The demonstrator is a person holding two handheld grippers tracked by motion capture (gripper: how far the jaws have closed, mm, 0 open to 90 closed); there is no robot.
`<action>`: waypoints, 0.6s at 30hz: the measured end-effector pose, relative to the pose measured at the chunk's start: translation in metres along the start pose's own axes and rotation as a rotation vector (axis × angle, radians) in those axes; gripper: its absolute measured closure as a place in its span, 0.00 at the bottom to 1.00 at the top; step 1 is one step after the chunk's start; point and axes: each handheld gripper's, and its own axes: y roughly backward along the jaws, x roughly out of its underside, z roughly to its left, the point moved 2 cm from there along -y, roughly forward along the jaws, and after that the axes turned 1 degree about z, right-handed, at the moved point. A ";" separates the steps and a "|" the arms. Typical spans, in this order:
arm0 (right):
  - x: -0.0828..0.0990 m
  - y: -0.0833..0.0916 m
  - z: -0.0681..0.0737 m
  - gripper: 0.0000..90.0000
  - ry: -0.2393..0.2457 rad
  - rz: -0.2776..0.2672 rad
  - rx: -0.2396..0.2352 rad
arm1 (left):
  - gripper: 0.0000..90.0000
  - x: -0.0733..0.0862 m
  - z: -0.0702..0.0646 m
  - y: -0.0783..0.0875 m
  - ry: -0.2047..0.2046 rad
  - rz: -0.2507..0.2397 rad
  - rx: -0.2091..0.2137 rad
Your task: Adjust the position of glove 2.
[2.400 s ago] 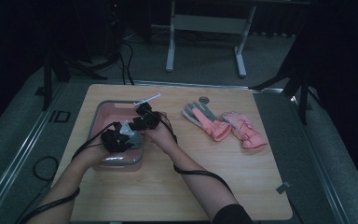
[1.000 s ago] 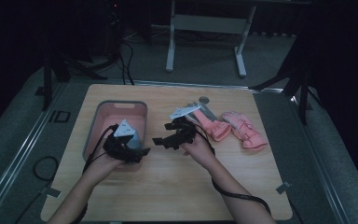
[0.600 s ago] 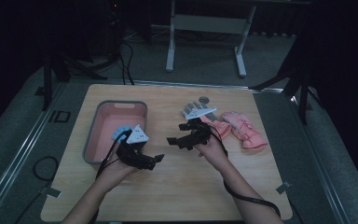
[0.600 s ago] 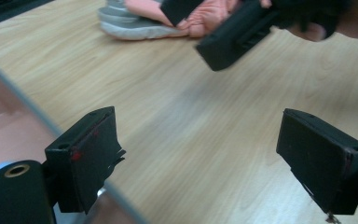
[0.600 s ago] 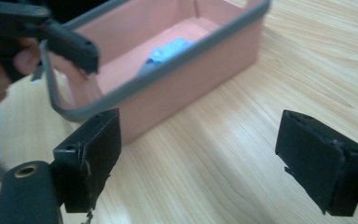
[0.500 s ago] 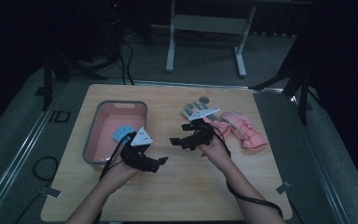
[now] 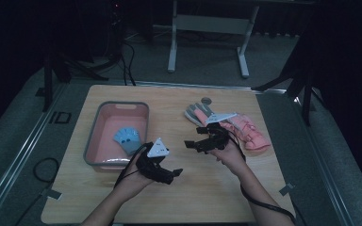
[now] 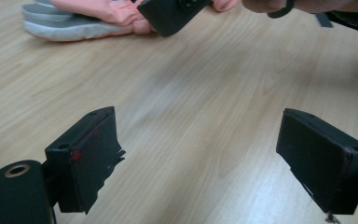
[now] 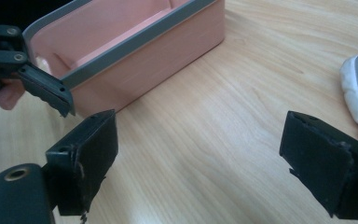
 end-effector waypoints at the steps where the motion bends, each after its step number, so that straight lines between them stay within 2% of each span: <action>1: 0.002 0.001 -0.001 0.13 0.003 0.005 0.001 | 0.15 0.001 -0.002 -0.002 -0.005 -0.003 0.000; 6: 0.010 0.005 -0.008 0.17 0.015 0.009 0.031 | 0.14 0.007 -0.010 -0.012 -0.016 0.008 0.025; 10: 0.014 0.013 -0.019 0.26 0.027 -0.007 0.070 | 0.07 0.015 -0.017 -0.020 -0.013 0.012 0.053; 11: 0.015 0.016 -0.022 0.32 0.035 -0.011 0.084 | 0.05 0.017 -0.018 -0.022 -0.005 0.009 0.068; 12: 0.017 0.019 -0.026 0.38 0.057 -0.009 0.120 | 0.04 0.019 -0.019 -0.024 -0.002 0.006 0.074; 13: 0.018 0.021 -0.029 0.39 0.063 -0.007 0.137 | 0.04 0.021 -0.019 -0.026 0.004 0.004 0.074; 15: 0.020 0.026 -0.037 0.47 0.054 -0.016 0.154 | 0.03 0.026 -0.022 -0.029 0.009 -0.015 0.076; 18: 0.021 0.033 -0.052 0.50 0.045 -0.017 0.206 | 0.03 0.033 -0.025 -0.033 -0.004 -0.044 0.084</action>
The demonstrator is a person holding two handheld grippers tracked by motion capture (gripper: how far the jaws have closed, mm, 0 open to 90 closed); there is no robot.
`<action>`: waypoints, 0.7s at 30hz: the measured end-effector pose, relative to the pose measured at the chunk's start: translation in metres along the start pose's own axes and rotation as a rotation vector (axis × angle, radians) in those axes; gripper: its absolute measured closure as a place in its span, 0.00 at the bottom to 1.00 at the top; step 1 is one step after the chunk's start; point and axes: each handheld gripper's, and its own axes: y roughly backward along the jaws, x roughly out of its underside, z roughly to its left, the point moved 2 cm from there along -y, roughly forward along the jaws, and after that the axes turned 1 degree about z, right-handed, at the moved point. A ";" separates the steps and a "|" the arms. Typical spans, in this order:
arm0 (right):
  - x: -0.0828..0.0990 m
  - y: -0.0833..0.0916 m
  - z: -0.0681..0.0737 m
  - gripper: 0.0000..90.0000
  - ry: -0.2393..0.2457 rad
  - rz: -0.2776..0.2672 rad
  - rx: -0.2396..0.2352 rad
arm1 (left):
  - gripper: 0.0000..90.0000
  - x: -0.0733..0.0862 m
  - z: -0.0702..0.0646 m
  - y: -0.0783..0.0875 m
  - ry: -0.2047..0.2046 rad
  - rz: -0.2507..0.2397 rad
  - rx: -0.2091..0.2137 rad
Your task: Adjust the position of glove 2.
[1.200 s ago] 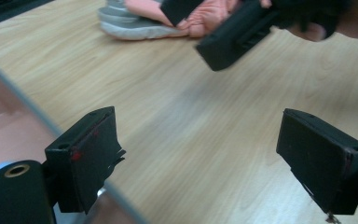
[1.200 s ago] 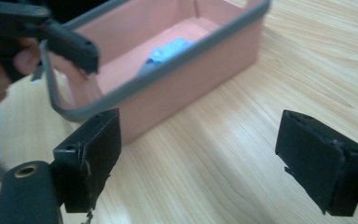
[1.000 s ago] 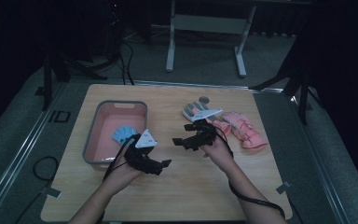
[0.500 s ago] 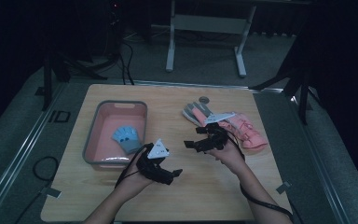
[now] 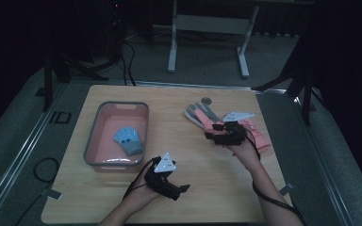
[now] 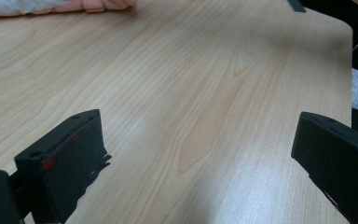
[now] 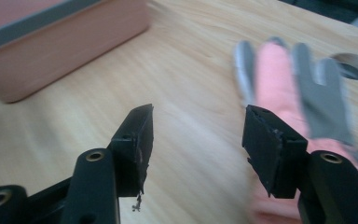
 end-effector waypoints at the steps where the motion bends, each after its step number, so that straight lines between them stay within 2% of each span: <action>1: 0.000 0.001 -0.006 0.51 -0.008 -0.004 0.012 | 0.03 0.003 -0.002 -0.002 -0.005 -0.009 -0.001; 2: 0.000 0.002 -0.013 0.51 -0.021 -0.008 0.034 | 0.03 0.004 -0.003 -0.003 -0.012 -0.008 -0.002; 5: -0.001 0.004 -0.028 0.57 -0.061 -0.027 0.036 | 0.03 0.011 -0.006 -0.007 -0.032 0.004 -0.003; 8: -0.003 0.001 -0.043 0.61 -0.076 -0.024 0.078 | 0.03 0.016 -0.007 -0.010 -0.018 0.003 0.006; 10: -0.005 -0.002 -0.050 0.63 -0.086 -0.013 0.087 | 0.03 0.018 -0.008 -0.011 -0.017 0.001 0.009; 12: -0.008 -0.007 -0.055 0.65 -0.081 -0.001 0.113 | 0.03 0.020 -0.010 -0.011 -0.014 -0.003 0.010; 15: -0.014 -0.016 -0.063 0.67 -0.075 0.018 0.127 | 0.03 0.022 -0.011 -0.011 -0.002 -0.016 0.011; 21: -0.016 -0.041 -0.072 0.68 -0.057 0.071 0.138 | 0.03 0.026 -0.012 -0.009 -0.007 -0.004 0.014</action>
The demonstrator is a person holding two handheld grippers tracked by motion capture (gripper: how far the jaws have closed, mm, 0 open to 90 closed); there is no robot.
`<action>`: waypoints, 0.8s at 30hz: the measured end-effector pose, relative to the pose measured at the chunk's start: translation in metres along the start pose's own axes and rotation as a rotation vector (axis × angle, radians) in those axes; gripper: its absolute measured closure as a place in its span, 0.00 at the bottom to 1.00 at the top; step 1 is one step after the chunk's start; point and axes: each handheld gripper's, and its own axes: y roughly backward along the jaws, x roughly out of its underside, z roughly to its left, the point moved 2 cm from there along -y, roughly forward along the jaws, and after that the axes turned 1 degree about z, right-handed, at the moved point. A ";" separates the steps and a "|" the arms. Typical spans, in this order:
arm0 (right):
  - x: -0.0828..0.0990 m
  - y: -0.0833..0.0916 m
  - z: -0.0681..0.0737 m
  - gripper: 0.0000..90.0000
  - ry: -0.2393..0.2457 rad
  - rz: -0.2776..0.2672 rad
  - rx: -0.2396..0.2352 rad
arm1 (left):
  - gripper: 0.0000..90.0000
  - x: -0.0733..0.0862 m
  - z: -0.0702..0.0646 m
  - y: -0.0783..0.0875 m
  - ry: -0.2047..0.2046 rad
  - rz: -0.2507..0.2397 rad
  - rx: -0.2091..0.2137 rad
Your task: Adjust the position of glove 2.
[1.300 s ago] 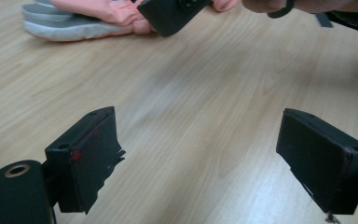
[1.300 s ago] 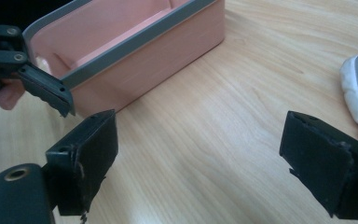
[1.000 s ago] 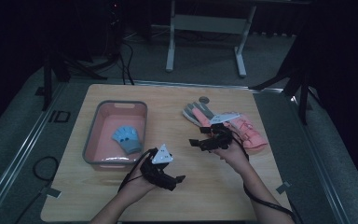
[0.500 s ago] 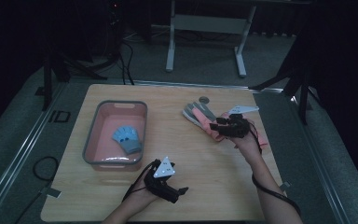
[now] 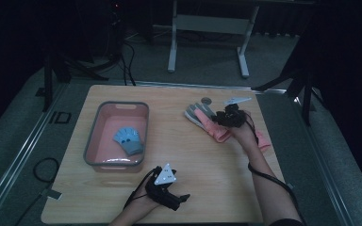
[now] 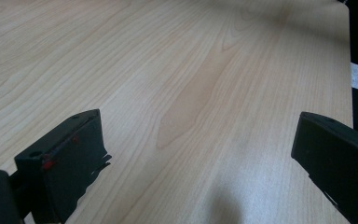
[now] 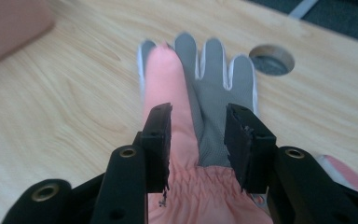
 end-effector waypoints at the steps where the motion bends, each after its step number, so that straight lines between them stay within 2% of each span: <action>1: 0.002 -0.005 -0.001 0.69 0.004 0.021 0.010 | 0.03 0.000 0.000 0.001 0.003 -0.008 0.003; 6: 0.001 -0.025 -0.010 0.70 0.011 0.090 0.063 | 0.03 0.004 0.000 0.001 -0.001 0.001 0.000; 10: 0.002 -0.037 -0.008 0.71 0.026 0.134 0.068 | 0.03 0.006 0.000 -0.001 0.001 0.012 0.004; 14: 0.007 -0.043 -0.005 0.77 0.076 0.159 0.090 | 0.03 0.006 0.000 -0.001 -0.003 0.009 0.000; 18: 0.006 -0.044 -0.005 0.83 0.078 0.171 0.087 | 0.03 0.007 0.000 -0.002 -0.003 0.012 0.001; 20: 0.005 -0.044 -0.003 0.93 0.088 0.185 0.100 | 0.03 0.007 0.000 -0.002 -0.009 0.015 0.000; 22: 0.004 -0.044 0.000 0.96 0.076 0.193 0.116 | 0.03 0.008 0.000 -0.003 -0.010 0.017 -0.001; 24: 0.003 -0.043 0.002 0.97 0.032 0.186 0.122 | 0.03 0.008 0.000 -0.003 -0.009 0.017 -0.002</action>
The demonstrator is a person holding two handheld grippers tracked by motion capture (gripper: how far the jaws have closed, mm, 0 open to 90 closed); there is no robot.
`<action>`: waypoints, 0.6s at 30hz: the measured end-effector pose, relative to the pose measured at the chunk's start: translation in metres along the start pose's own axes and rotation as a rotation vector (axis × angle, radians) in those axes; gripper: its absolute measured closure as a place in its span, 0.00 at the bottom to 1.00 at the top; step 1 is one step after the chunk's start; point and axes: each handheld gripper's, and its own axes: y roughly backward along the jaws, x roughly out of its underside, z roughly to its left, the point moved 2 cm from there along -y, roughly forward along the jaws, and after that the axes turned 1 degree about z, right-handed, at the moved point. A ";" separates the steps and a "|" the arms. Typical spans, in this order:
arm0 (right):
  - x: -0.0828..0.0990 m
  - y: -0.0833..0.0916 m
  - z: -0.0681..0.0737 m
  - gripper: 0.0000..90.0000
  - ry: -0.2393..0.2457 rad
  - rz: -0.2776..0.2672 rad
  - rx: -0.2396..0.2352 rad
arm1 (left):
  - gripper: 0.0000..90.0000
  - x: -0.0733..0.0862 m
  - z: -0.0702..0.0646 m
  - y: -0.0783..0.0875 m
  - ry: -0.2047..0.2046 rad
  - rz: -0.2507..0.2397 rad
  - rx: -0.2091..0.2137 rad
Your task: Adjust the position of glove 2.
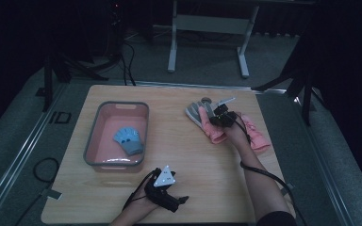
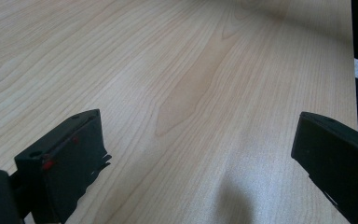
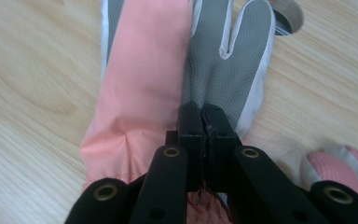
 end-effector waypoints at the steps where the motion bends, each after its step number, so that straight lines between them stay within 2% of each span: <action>1: -0.001 0.002 0.001 0.98 -0.027 -0.005 0.010 | 0.03 0.000 0.000 0.000 0.000 -0.001 0.000; 3: -0.002 0.008 0.004 0.98 -0.076 -0.006 0.031 | 0.03 0.000 0.000 0.000 -0.006 -0.006 -0.005; 6: -0.003 0.018 0.012 0.99 -0.158 -0.029 0.017 | 0.03 -0.001 0.000 0.001 -0.004 -0.019 -0.014; 11: -0.002 0.038 0.037 0.99 -0.217 -0.080 0.007 | 0.03 -0.001 0.002 0.002 -0.007 -0.045 -0.035; 13: -0.001 0.047 0.047 0.99 -0.246 -0.090 0.014 | 0.03 -0.002 0.002 0.003 -0.007 -0.054 -0.044; 16: 0.001 0.058 0.058 0.99 -0.293 -0.094 0.051 | 0.03 -0.002 0.003 0.003 -0.005 -0.057 -0.054; 18: 0.006 0.067 0.064 0.99 -0.364 -0.108 0.047 | 0.03 -0.002 0.002 0.003 -0.007 -0.061 -0.063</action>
